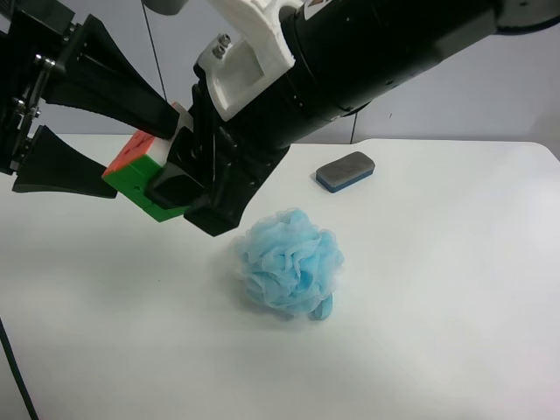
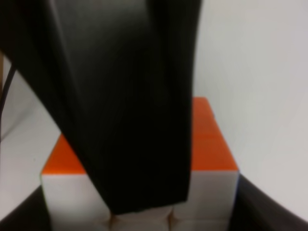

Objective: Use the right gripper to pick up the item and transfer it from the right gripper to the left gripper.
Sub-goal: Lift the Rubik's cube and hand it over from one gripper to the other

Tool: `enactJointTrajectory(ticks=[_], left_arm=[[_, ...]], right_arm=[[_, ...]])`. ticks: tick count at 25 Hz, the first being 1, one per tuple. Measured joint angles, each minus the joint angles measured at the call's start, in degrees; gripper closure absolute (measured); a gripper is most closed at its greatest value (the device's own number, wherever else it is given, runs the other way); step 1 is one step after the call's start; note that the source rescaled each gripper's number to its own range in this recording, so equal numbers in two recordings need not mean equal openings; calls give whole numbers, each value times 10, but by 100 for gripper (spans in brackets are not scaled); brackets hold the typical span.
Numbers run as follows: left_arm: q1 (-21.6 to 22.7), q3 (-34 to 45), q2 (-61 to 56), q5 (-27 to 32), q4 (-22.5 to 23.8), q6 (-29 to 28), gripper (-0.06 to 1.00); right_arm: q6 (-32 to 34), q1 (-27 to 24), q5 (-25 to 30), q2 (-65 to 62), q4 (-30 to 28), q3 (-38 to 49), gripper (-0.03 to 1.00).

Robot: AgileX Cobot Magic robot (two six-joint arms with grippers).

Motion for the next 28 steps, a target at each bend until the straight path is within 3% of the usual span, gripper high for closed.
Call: enactJointTrajectory(ticks=[7, 14, 23, 28], left_arm=[[0, 0, 0, 0, 25, -2, -5], [0, 0, 20, 20, 21, -7, -5], [-62, 0, 26, 9, 37, -10, -6], [-70, 0, 26, -4, 36, -12, -5]], right_arm=[[0, 0, 4, 5, 3, 0, 97], [0, 1, 11, 5, 4, 2, 97], [0, 1, 12, 5, 9, 2, 97], [0, 1, 11, 5, 10, 2, 97]])
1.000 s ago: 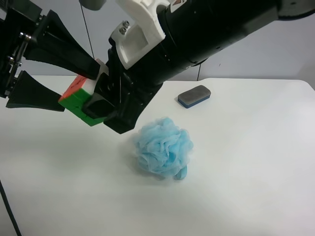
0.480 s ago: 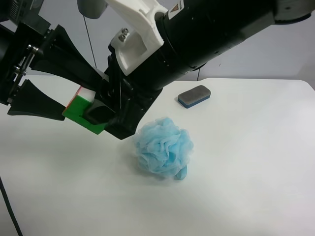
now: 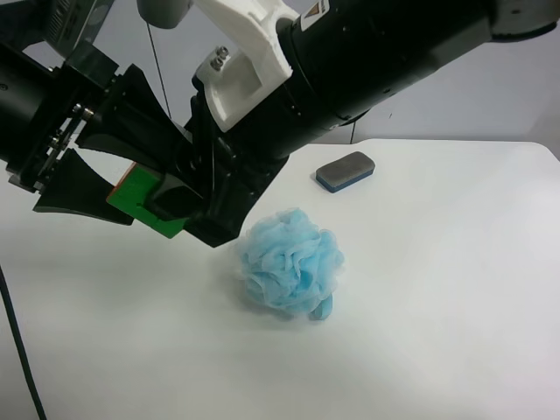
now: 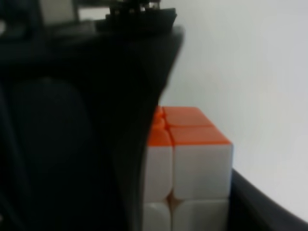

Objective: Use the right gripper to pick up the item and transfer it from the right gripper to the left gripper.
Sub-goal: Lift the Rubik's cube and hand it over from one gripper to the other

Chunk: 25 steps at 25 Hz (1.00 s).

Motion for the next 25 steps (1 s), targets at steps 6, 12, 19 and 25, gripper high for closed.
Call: enactJointTrajectory(ticks=[6, 12, 19, 25], left_arm=[[-2, 0, 0, -2, -15, 0, 63], [-3, 0, 0, -4, -29, -3, 93], [-3, 0, 0, -5, -30, -3, 93], [-3, 0, 0, -10, -28, -1, 93]], right_arm=[[0, 0, -8, 0, 1, 0, 97], [0, 0, -9, 1, 2, 0, 97], [-14, 0, -9, 1, 2, 0, 97], [-32, 0, 11, 0, 18, -1, 17]])
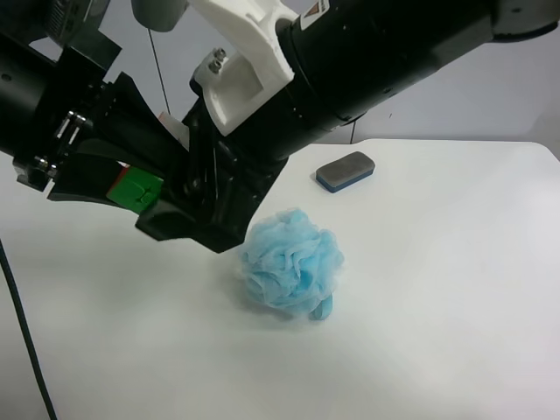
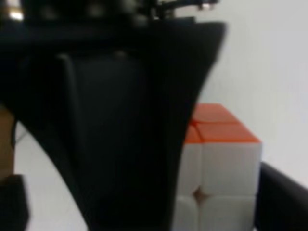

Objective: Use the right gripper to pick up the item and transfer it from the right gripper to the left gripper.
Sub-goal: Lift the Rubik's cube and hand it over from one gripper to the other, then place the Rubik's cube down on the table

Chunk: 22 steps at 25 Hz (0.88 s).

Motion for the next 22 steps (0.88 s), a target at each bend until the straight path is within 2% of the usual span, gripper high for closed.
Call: enactJointTrajectory(ticks=[2, 4, 9, 12, 16, 22], left_arm=[[0, 0, 0, -1, 1, 0, 93], [0, 0, 0, -1, 1, 0, 93], [0, 0, 0, -1, 1, 0, 93], [0, 0, 0, -1, 1, 0, 93], [0, 0, 0, -1, 2, 0, 93], [0, 0, 0, -1, 3, 0, 93]], right_arm=[[0, 0, 0, 0, 1, 0, 5], [-3, 0, 2, -1, 2, 0, 0], [-2, 0, 6, -22, -1, 0, -2], [18, 0, 21, -57, -22, 0, -3], [86, 0, 84, -109, -85, 0, -3], [249, 0, 212, -197, -226, 0, -3]])
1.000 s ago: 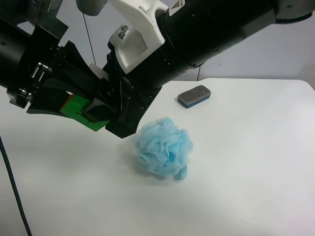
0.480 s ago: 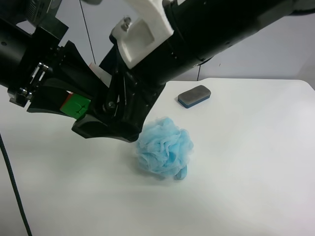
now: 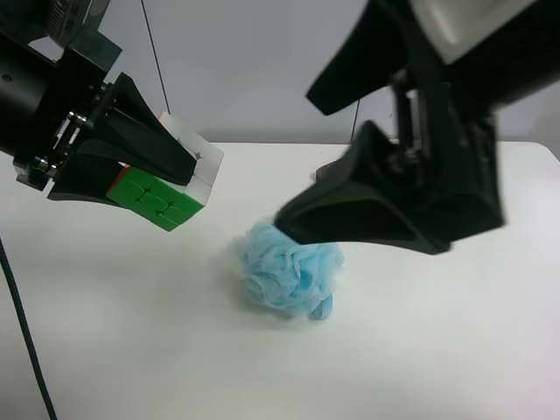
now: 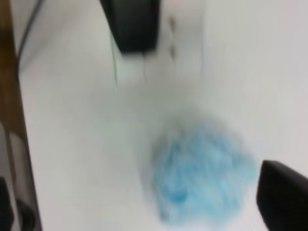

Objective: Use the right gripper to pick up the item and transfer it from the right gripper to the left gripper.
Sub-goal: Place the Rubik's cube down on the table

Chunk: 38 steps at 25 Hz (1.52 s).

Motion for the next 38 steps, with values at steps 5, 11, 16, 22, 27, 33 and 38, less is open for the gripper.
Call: enactJointTrajectory(ticks=[5, 11, 16, 22, 27, 33, 38], left_arm=[[0, 0, 0, 0, 0, 0, 93], [0, 0, 0, 0, 0, 0, 93], [0, 0, 0, 0, 0, 0, 93], [0, 0, 0, 0, 1, 0, 93], [0, 0, 0, 0, 3, 2, 93], [0, 0, 0, 0, 4, 2, 93], [0, 0, 0, 0, 4, 2, 93]], right_arm=[[107, 0, 109, -69, -77, 0, -3], [175, 0, 141, -140, -109, 6, -3], [202, 0, 143, -207, -120, 89, -3], [243, 0, 144, -299, -129, 206, -3], [293, 0, 132, -380, -130, 270, -3], [312, 0, 53, -470, -130, 340, -3], [313, 0, 32, -488, -130, 365, -3]])
